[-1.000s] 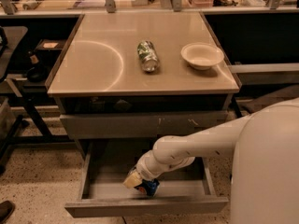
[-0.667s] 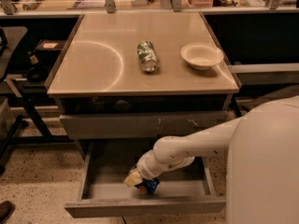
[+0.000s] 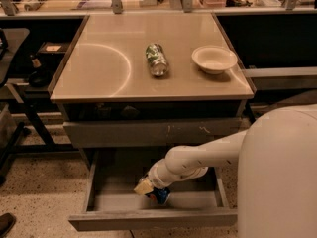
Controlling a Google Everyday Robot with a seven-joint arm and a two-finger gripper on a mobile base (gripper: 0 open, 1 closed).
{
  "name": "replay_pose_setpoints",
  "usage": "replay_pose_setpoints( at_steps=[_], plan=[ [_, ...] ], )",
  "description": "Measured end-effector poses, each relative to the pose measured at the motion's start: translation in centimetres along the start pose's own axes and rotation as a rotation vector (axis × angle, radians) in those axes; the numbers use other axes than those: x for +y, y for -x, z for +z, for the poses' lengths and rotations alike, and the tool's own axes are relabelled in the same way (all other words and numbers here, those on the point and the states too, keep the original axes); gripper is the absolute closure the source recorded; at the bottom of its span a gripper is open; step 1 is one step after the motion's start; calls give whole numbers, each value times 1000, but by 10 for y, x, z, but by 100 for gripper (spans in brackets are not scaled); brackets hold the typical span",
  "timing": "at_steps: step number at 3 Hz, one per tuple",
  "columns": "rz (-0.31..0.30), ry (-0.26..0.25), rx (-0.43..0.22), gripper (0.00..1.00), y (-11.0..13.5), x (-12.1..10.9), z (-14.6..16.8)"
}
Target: Place pepsi can into middle drawer
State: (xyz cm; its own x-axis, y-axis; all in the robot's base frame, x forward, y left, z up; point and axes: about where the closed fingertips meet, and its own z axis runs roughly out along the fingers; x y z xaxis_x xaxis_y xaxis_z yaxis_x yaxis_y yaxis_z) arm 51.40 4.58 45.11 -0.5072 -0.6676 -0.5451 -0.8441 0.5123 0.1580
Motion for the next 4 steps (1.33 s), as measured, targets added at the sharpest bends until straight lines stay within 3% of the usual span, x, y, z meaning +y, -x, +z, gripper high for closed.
replay_pose_setpoints(
  at_steps=[1, 2, 4],
  plan=[
    [13, -3, -6, 100, -6, -4, 4],
    [37, 27, -37, 100, -17, -2, 8],
    [31, 19, -25, 100, -16, -5, 13]
  ],
)
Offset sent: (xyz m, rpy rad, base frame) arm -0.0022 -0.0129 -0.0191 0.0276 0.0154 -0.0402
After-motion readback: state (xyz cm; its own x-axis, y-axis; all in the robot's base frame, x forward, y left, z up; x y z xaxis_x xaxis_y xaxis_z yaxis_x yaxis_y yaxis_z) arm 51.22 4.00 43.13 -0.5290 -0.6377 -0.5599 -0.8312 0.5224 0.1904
